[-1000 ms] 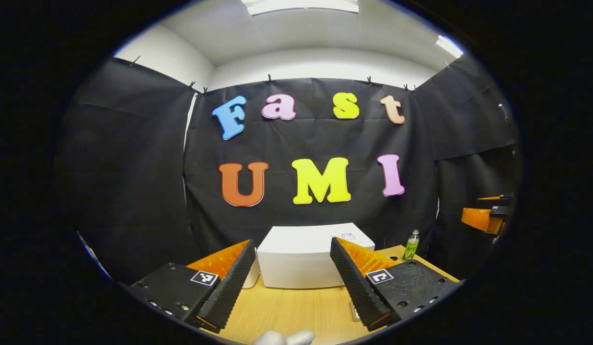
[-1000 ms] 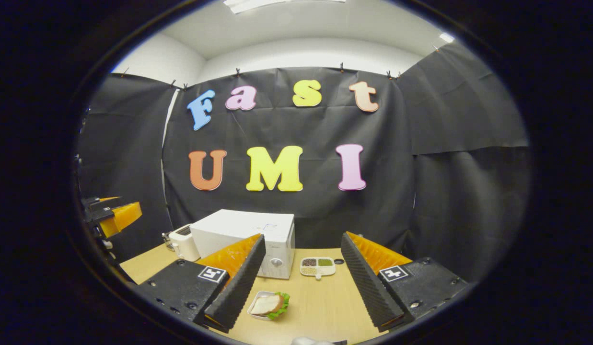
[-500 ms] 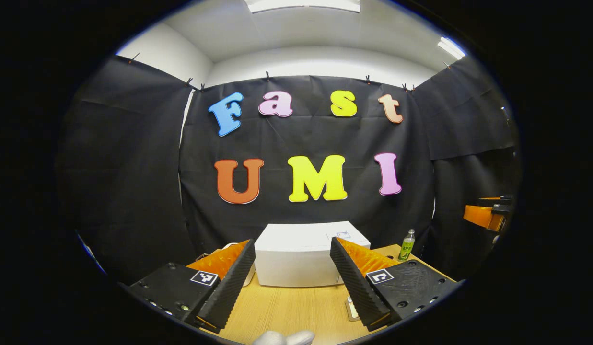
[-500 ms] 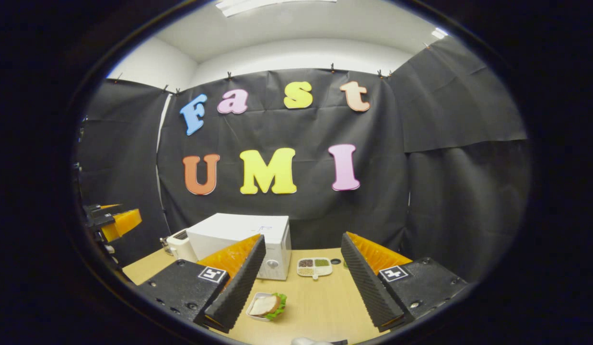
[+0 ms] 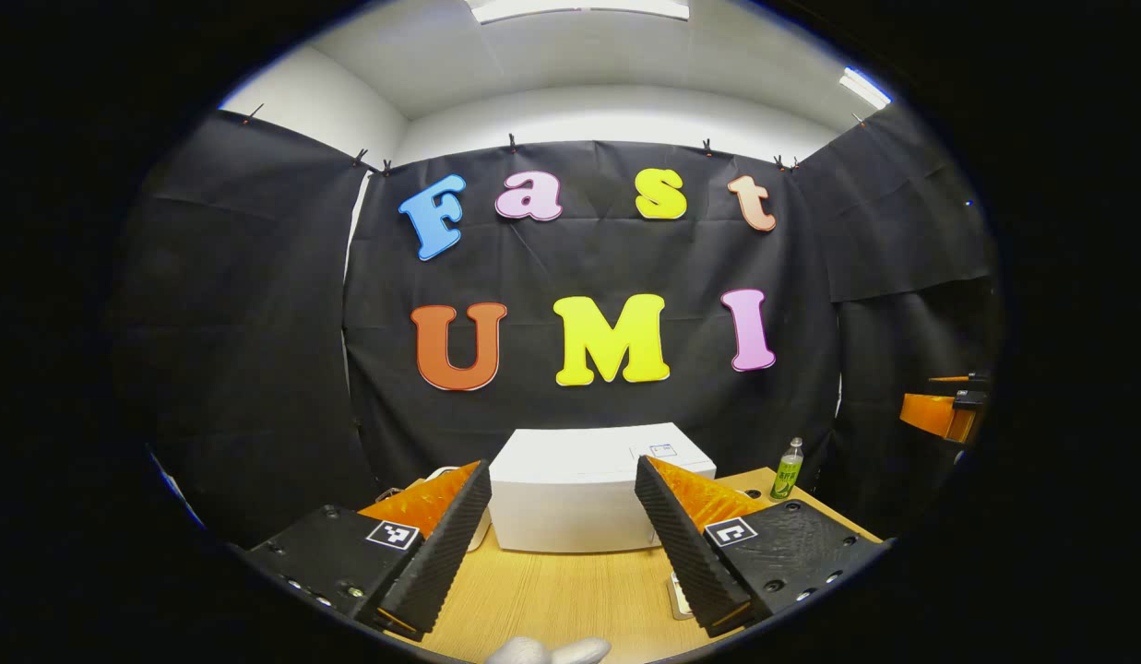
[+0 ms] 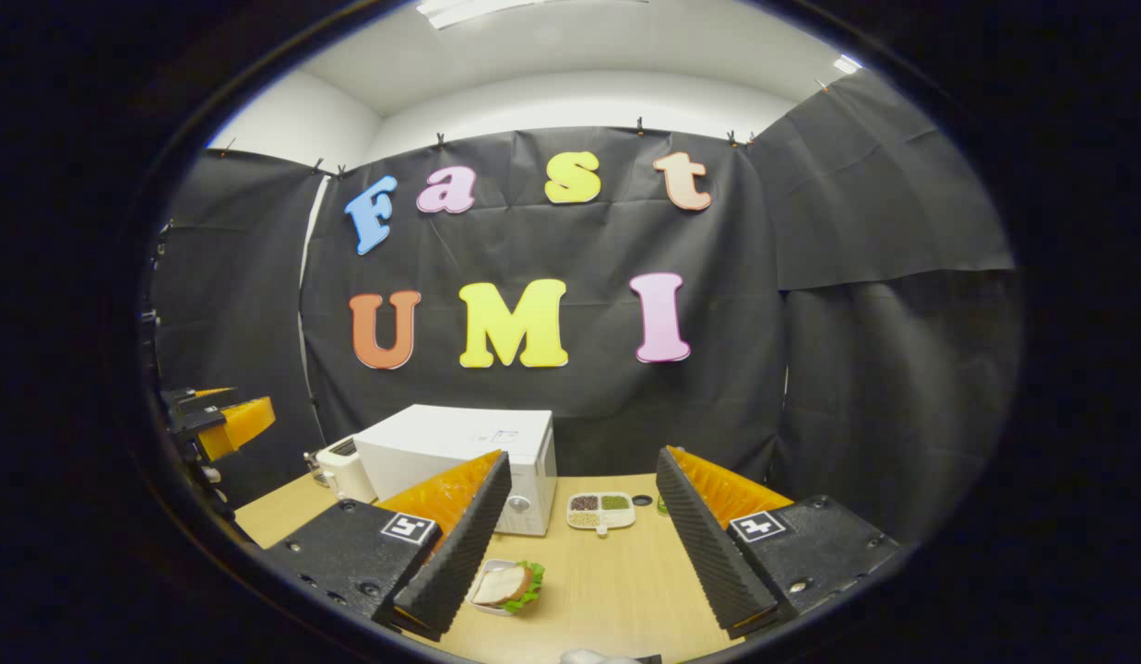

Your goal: Open the microwave oven with the left hand, put the food in, and close the microwave oven.

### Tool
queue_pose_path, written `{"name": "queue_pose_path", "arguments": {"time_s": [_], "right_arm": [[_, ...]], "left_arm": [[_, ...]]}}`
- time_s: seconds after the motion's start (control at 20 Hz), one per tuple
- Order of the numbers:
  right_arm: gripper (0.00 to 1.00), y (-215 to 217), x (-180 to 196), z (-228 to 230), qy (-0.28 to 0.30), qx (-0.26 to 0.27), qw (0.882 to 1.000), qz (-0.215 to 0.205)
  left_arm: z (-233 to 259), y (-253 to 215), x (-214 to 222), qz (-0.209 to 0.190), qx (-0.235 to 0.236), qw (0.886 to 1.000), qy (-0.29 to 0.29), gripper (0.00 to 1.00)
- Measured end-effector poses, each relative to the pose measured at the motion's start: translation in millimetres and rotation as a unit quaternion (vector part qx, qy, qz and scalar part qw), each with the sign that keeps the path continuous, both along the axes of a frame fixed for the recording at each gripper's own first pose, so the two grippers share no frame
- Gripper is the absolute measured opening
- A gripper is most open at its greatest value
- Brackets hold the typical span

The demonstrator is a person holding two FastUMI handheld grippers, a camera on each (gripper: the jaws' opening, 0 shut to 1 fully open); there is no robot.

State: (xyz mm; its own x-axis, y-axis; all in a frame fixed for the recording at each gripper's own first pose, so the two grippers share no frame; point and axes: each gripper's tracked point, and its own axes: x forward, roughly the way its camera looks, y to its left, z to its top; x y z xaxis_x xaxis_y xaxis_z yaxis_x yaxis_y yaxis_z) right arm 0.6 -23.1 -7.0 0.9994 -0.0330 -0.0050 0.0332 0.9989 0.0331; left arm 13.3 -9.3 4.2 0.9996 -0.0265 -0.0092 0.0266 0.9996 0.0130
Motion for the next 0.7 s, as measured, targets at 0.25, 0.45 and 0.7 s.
{"name": "queue_pose_path", "arguments": {"time_s": [0.25, 0.45, 0.7], "right_arm": [[0.92, -3, 5, 3, -0.004, -0.006, 1.000, 0.002], [1.00, -4, 11, 3, -0.004, -0.006, 1.000, 0.004], [0.92, -6, 20, -2, 0.003, -0.003, 1.000, 0.009]], "left_arm": [[2, -3, 4, -0.001, -0.001, 1.000, -0.001, 0.96], [2, -7, 8, -0.001, 0.004, 1.000, -0.002, 0.96], [-1, -11, 16, 0.002, 0.006, 1.000, 0.003, 0.96]]}}
